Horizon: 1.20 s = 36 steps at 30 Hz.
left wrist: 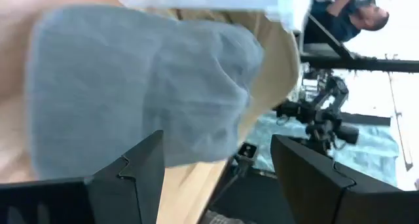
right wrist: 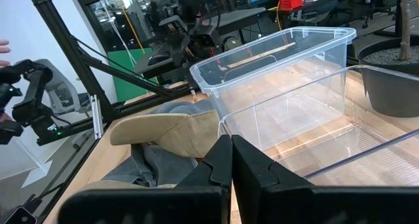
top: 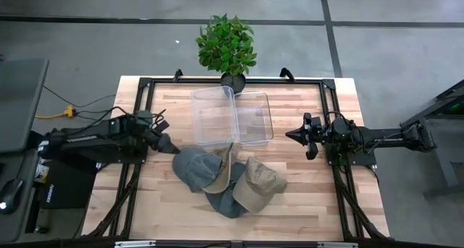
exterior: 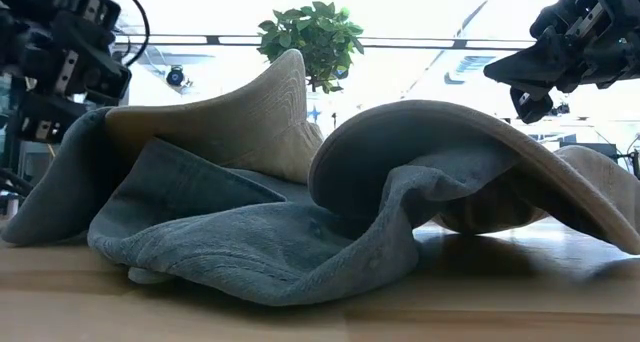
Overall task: Pick & Place hat
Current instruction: Put the top gray cap into the right transparent bin
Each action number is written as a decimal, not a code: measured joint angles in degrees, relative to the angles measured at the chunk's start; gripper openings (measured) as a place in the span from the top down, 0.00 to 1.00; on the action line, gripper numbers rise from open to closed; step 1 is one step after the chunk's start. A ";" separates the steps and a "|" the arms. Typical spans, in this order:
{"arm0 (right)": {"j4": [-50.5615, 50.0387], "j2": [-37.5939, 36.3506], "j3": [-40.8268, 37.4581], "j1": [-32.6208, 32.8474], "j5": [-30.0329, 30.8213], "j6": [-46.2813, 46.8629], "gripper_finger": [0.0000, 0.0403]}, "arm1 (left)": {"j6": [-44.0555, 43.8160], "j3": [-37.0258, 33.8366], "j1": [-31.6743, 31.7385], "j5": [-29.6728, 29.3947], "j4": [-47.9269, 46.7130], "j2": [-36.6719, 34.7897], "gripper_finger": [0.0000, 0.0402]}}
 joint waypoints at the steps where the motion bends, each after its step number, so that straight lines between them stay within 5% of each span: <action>1: -0.02 0.00 -0.01 0.00 0.00 -0.02 1.00 | 0.55 -0.11 1.21 0.02 -0.94 0.02 0.41; 19: -0.02 0.01 -0.01 -0.02 0.00 -0.01 1.00 | -2.43 -0.18 6.37 -13.72 -8.12 10.70 0.41; 36: -0.02 0.00 -0.02 -0.01 0.01 -0.01 1.00 | 2.30 -0.15 5.84 -6.36 -3.61 22.90 0.41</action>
